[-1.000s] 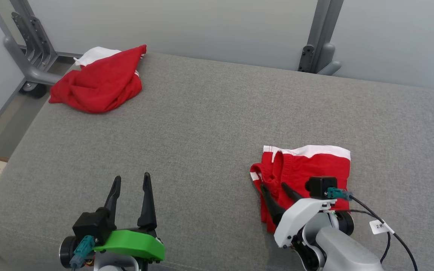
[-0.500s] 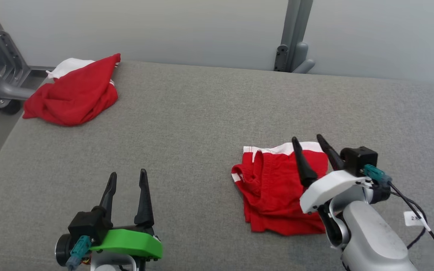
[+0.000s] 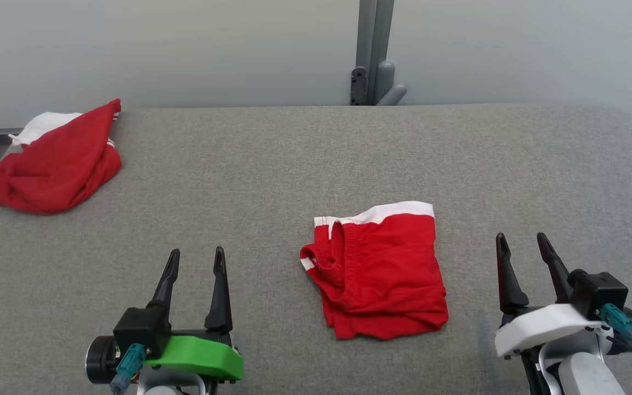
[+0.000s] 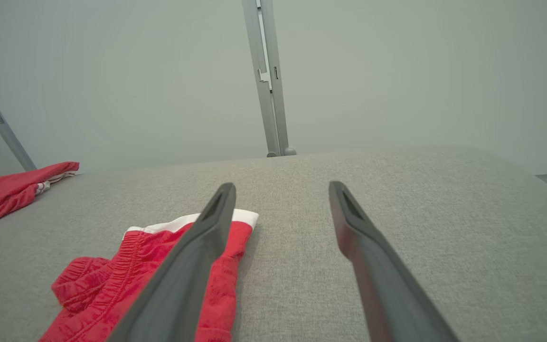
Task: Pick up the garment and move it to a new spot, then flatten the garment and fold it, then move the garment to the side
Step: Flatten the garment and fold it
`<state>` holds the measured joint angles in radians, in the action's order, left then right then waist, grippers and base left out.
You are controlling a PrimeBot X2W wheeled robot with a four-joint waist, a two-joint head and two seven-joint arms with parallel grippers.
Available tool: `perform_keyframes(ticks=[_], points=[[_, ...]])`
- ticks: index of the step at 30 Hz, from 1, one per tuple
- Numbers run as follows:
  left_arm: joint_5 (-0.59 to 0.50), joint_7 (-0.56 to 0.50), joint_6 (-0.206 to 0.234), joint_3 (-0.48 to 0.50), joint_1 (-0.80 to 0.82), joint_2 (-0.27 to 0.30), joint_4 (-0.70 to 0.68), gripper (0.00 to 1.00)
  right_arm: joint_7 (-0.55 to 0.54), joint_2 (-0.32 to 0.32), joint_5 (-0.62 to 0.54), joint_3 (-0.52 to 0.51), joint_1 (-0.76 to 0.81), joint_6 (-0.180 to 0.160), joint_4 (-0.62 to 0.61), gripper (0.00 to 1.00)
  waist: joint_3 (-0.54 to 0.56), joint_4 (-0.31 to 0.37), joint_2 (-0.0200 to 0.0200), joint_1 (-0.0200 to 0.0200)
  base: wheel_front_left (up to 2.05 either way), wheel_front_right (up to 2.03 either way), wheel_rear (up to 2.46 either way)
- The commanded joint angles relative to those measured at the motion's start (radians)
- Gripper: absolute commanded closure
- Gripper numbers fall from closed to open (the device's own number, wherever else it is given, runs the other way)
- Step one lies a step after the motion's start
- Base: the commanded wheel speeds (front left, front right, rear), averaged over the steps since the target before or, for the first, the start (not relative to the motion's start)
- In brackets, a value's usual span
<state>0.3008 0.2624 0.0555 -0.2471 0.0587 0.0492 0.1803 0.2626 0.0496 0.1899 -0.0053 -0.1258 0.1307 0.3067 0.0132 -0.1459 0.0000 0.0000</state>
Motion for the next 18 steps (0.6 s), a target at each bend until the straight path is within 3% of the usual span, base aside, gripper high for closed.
perform_keyframes(ticks=[1, 9, 18], points=[[-0.025, 0.003, -0.003, 0.005, -0.006, 0.002, 0.004, 0.00, 0.003, 0.002, -0.003, -0.007, 0.040, 0.000, -0.032, 0.00, 0.000, 0.023, 0.0000, 0.0000, 0.00, 0.00, 0.00], [-0.040, 0.003, 0.002, 0.030, -0.048, 0.002, 0.005, 0.00, -0.013, 0.002, 0.009, 0.012, 0.126, 0.000, -0.131, 0.00, 0.002, 0.051, 0.0000, 0.0000, 0.00, 0.00, 0.00], [-0.048, 0.003, -0.002, 0.040, -0.064, 0.002, 0.011, 0.00, -0.025, 0.002, 0.025, 0.015, 0.145, 0.000, -0.163, 0.00, 0.007, 0.050, 0.0000, 0.0000, 0.00, 0.00, 0.00]])
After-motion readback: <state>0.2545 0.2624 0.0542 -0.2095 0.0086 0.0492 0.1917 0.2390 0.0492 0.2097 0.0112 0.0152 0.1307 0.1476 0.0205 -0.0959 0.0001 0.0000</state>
